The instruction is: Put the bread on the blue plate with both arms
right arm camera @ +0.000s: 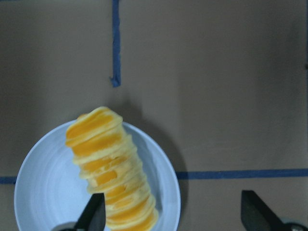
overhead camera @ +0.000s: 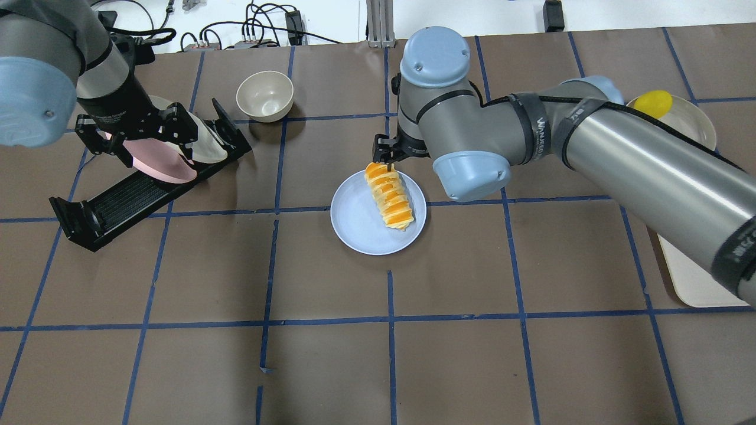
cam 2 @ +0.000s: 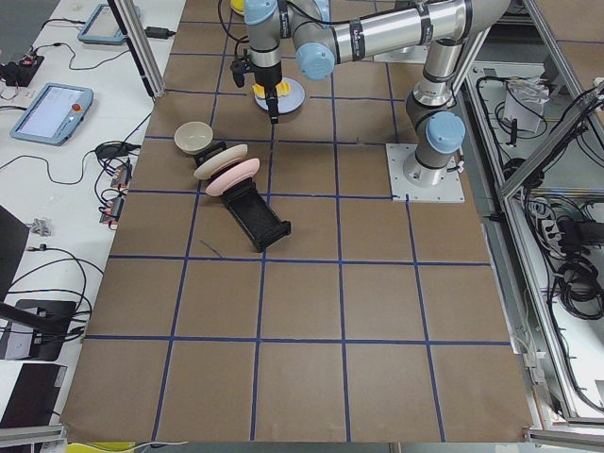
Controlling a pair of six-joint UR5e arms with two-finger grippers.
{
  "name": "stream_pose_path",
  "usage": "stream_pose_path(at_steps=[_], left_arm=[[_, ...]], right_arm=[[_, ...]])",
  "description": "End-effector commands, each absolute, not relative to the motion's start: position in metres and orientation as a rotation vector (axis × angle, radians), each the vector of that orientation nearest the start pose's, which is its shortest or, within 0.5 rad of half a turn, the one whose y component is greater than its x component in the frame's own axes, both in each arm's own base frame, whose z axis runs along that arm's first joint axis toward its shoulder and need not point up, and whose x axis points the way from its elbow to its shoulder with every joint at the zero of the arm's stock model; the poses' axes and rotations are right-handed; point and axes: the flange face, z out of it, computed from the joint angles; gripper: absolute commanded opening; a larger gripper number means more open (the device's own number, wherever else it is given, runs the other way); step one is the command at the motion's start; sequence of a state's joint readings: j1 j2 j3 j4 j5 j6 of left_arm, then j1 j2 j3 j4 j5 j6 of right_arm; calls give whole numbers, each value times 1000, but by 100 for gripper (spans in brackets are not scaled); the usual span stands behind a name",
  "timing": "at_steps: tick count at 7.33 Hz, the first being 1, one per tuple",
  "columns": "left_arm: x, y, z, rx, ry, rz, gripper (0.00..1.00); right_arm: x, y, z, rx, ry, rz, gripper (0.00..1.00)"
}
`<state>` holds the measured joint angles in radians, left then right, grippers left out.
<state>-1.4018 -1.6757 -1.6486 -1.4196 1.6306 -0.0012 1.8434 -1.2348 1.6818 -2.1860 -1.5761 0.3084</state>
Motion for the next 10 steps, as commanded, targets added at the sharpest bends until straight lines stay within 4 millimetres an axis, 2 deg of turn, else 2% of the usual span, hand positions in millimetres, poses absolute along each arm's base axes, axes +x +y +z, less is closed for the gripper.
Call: stream_pose_path(at_steps=[1, 2, 3, 4, 5, 7, 9, 10], left_arm=[[-40, -538, 420, -276, 3097, 26, 100], [-42, -539, 419, -269, 3094, 14, 100], [-43, -542, 417, -259, 3088, 0, 100], [-43, -541, 415, -259, 3086, 5, 100], [-42, -543, 413, -268, 3084, 8, 100], [-42, -544, 415, -280, 3084, 3, 100], [-46, -545, 421, -269, 3085, -36, 100], [-64, -539, 430, -220, 3084, -62, 100]], right_arm=[[232, -558, 373, 35, 3097, -397, 100], [204, -553, 393, 8, 3116, -370, 100], [184, -536, 417, -12, 3132, -321, 100], [169, -512, 437, -41, 3149, -199, 100], [155, -490, 448, -17, 3154, -70, 100], [154, -447, 478, -26, 3131, -4, 100], [160, -447, 484, -39, 3112, -24, 100], [160, -448, 481, -36, 3113, -17, 100]])
